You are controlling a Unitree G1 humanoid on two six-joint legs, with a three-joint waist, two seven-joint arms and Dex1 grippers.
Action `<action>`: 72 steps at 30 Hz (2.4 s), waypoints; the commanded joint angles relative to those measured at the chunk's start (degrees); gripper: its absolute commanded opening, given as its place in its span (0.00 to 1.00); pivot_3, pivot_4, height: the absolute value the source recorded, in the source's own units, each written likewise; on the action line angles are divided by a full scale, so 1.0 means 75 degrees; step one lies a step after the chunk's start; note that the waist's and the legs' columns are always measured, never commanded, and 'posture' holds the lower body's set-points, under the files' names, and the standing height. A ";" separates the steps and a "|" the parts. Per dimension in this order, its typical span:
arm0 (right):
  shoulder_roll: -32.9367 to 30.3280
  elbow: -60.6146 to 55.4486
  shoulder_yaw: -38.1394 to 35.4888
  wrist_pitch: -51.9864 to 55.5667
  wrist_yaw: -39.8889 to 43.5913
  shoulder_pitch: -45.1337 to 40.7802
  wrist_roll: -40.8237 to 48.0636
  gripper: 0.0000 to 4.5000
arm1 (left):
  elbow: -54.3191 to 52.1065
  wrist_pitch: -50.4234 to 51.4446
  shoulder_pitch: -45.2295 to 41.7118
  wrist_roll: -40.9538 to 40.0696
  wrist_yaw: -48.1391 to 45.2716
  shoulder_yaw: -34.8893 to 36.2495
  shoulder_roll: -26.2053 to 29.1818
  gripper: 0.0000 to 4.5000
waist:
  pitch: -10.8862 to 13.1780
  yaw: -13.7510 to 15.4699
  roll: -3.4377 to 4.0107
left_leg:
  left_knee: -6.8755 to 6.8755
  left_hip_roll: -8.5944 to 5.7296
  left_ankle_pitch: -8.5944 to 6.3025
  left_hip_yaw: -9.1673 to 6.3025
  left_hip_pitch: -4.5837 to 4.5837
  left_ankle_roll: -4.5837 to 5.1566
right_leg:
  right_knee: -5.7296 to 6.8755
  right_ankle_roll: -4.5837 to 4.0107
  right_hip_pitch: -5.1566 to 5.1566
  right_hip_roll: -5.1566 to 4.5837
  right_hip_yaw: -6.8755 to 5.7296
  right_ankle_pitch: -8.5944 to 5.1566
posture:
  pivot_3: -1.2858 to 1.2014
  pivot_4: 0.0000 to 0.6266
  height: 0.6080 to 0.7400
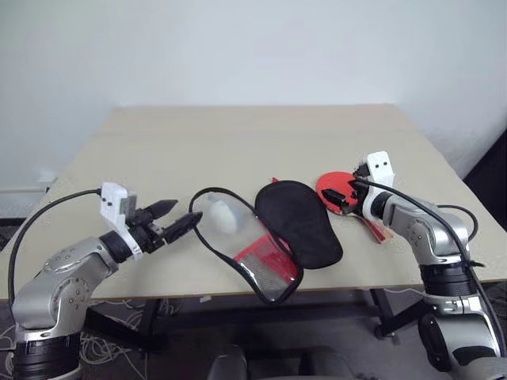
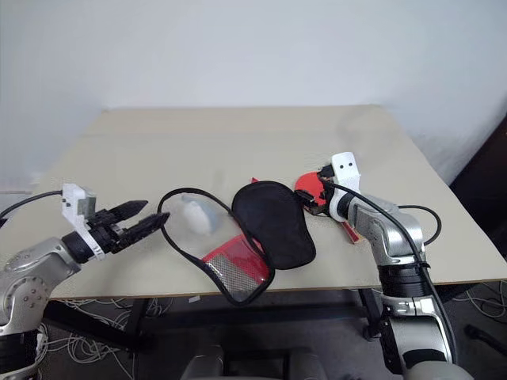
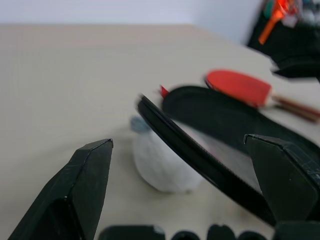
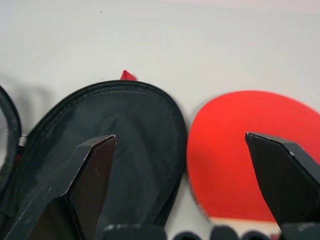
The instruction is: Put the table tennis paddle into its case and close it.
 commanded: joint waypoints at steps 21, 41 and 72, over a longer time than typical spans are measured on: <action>-0.1333 0.2101 0.0597 -0.0895 0.1052 -0.0037 -0.1233 1.00 | -0.0888 -0.0376 0.0187 -0.1053 -0.1023 0.1291 0.0742 1.00 | 0.0004 -0.0001 -0.0002 | 0.0006 -0.0001 0.0000 0.0014 0.0001 0.0000 | -0.0002 0.0006 -0.0001 0.0000 0.0017 0.0002 | 0.52 0.00 0.57; -0.1130 0.2229 0.0470 -0.0444 0.0918 0.0163 -0.1366 0.26 | -0.1279 -0.0389 0.0513 -0.0994 -0.0699 0.1249 0.0615 1.00 | 0.0003 0.0004 -0.0005 | 0.0008 -0.0001 0.0000 0.0016 0.0004 0.0000 | -0.0002 0.0007 0.0003 0.0000 0.0020 0.0002 | 0.52 0.00 0.57; 0.1116 -0.1789 0.1308 0.1941 -0.0894 0.0943 -0.0772 0.26 | -0.1293 -0.0330 0.0353 -0.0954 -0.0369 0.1064 0.0576 1.00 | 0.0010 0.0000 -0.0003 | 0.0012 -0.0007 -0.0002 0.0021 -0.0008 -0.0001 | -0.0002 0.0016 -0.0014 0.0014 0.0054 0.0007 | 0.52 0.00 0.57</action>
